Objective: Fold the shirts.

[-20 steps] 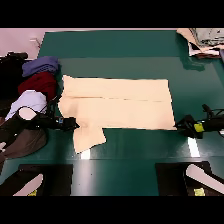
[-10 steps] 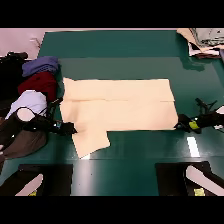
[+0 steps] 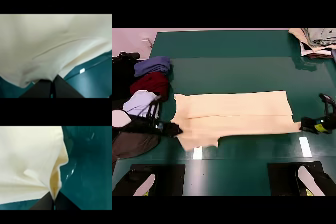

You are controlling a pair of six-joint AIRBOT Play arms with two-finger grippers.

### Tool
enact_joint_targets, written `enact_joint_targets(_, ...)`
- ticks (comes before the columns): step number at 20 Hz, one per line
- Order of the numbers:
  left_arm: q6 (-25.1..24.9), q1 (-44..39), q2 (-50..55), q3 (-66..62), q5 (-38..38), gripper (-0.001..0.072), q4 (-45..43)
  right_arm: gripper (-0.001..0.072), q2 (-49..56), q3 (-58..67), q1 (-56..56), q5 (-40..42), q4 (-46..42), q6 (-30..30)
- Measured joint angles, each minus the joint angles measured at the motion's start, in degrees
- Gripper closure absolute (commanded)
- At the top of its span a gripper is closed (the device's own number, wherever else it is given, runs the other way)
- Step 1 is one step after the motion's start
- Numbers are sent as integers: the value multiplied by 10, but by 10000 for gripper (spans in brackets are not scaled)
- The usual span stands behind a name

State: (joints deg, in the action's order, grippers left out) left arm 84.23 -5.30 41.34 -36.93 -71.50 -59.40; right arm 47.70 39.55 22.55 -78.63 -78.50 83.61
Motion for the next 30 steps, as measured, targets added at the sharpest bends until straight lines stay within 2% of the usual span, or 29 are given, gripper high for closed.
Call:
enact_joint_targets(7, -23, 0, 165, -153, 106, 686, -28, 692, 177, 188, -134, 58, 7, 59)
enact_joint_targets(13, -38, 0, 287, -202, 203, 683, -33, 688, 337, 331, -179, 67, 31, 72)
enact_joint_targets(14, -39, 0, 295, -205, 218, 537, -33, 590, 355, 348, -176, 67, 48, 71)
enact_joint_targets(15, -39, 0, 304, -209, 236, 18, -33, 361, 376, 367, -166, 67, 81, 60)
enact_joint_targets(16, -38, 0, 308, -213, 244, -13, -33, 355, 387, 377, -156, 67, 109, 47)
enact_joint_targets(17, -37, 0, 310, -217, 246, -12, -33, 305, 395, 383, -145, 65, 135, 34)
enact_joint_targets(18, -36, 0, 312, -223, 246, 28, -33, 247, 400, 388, -131, 59, 158, 16)
enact_joint_targets(20, -35, 0, 315, -241, 228, 635, -31, 145, 403, 390, -99, 46, 191, -19)
enact_joint_targets(21, -34, 0, 315, -250, 214, 685, -27, 108, 401, 384, -78, 38, 202, -36)
enact_joint_targets(22, -34, 0, 316, -257, 202, 685, -19, 79, 400, 374, -57, 33, 209, -52)
enact_joint_targets(25, -35, -6, 317, -269, 183, 685, 20, 81, 403, 329, 10, 13, 224, -93)
enact_joint_targets(30, -35, -60, 318, -275, 198, 686, 64, 93, 449, 261, 73, 2, 270, -167)
